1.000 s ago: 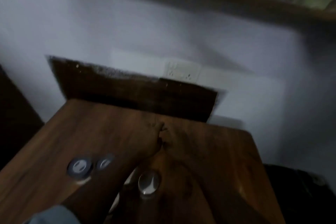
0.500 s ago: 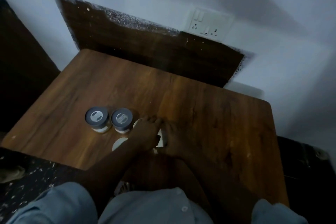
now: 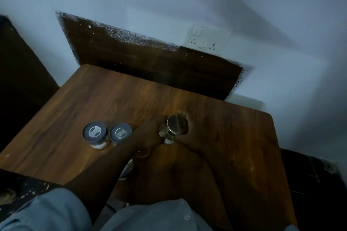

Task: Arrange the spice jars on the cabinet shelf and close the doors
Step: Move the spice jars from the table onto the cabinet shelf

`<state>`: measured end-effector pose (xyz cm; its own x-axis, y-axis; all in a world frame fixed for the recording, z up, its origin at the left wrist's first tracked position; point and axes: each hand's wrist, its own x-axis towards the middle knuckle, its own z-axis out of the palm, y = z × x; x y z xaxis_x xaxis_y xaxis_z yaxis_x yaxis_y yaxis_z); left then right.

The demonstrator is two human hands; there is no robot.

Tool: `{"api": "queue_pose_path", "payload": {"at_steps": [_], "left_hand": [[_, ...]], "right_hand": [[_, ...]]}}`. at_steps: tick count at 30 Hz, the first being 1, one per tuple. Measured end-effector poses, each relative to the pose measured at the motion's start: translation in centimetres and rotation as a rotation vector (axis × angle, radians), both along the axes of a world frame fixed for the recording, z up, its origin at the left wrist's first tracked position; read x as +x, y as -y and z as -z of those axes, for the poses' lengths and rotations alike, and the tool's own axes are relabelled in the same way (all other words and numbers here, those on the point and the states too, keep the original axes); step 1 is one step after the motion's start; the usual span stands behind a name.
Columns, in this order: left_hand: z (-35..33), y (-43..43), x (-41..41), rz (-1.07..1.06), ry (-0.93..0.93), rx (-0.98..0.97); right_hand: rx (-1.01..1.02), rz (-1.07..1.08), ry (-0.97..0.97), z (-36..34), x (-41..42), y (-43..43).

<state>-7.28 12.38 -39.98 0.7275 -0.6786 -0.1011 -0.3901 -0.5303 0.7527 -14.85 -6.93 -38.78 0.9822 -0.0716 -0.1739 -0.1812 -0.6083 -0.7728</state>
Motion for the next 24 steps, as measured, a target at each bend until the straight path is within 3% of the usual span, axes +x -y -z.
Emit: {"api": "queue_pose_path", "payload": {"at_steps": [5,8,10,17,24], "left_hand": [[-7.4,2.3,2.0,0.058,-0.011,-0.221],[-11.9,4.0,2.5,-0.088,0.017,-0.315],[-15.2,5.5,2.9,-0.227,0.137,-0.418],[-28.3,9.6,5.7,-0.409,0.412,-0.712],[-39.8,13.0,8.8,-0.375,0.718,-0.724]], "right_hand": [[0.182,0.102,0.232,-5.5,2.1,3.5],[0.330,0.283,0.422,-10.2,2.8,3.9],[0.355,0.380,0.538,-13.4,3.4,3.7],[0.205,0.227,0.800,-25.2,5.1,5.0],[-0.048,0.234,1.018,-36.0,9.1,6.4]]}}
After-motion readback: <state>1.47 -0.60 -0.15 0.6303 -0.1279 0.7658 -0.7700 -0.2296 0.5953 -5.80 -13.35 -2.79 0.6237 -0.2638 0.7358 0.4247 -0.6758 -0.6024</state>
